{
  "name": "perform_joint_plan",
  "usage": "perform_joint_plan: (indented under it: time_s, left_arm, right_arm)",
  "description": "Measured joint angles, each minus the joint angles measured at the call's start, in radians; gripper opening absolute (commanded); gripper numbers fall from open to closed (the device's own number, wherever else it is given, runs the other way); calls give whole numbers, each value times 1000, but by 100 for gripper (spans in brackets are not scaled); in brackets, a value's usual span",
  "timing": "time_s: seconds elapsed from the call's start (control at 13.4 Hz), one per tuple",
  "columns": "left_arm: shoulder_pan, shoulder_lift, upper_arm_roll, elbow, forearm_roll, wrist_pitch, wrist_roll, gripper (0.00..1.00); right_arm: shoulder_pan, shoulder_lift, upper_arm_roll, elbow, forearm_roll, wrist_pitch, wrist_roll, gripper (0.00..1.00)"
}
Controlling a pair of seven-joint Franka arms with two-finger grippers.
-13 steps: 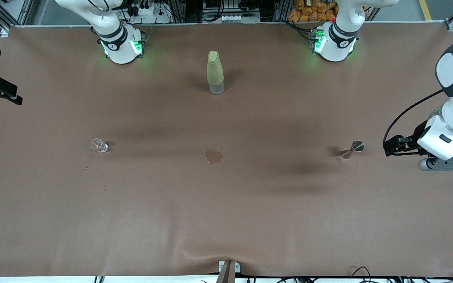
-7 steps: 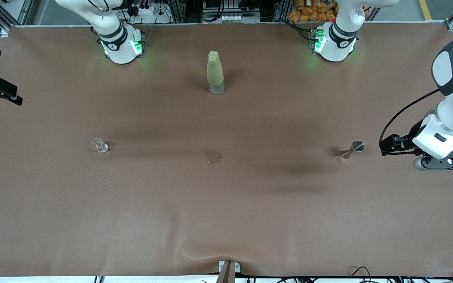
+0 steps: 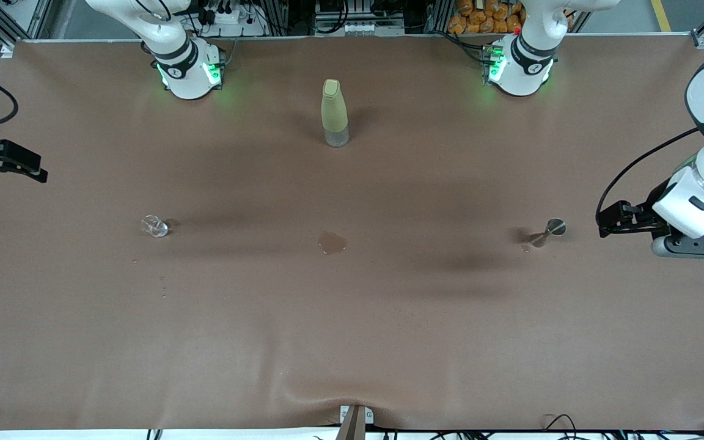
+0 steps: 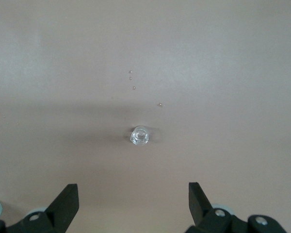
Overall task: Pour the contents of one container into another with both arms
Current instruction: 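Lower the right gripper to the beaker while the left gripper lowers to the jigger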
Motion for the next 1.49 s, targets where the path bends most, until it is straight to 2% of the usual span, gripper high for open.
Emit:
perform_joint_plan:
  time_s: [0.3, 0.45, 0.82, 1.05, 1.2, 1.49]
  left_arm:
    - [83, 0, 3, -10, -138, -3, 223, 100]
    - [119, 5, 3, -14, -183, -10, 353, 100]
    - [210, 31, 4, -23, -240, -40, 698, 100]
    - [256, 72, 4, -32, -280, -77, 876, 100]
    - [293, 117, 4, -39, -363, -104, 985, 100]
    - [338, 229, 3, -44, -534, -119, 1373, 100]
  right_arm:
    - [0, 31, 3, -46, 16, 66, -91, 100]
    - [-7, 41, 1, -90, 77, 105, -168, 100]
    - [-59, 78, -1, -123, 153, 169, -460, 100]
    - [-115, 102, -2, -127, 249, 181, -656, 100]
    - [-152, 115, -3, -133, 317, 181, -790, 100]
    - [-261, 141, -7, -225, 548, 179, -1146, 100]
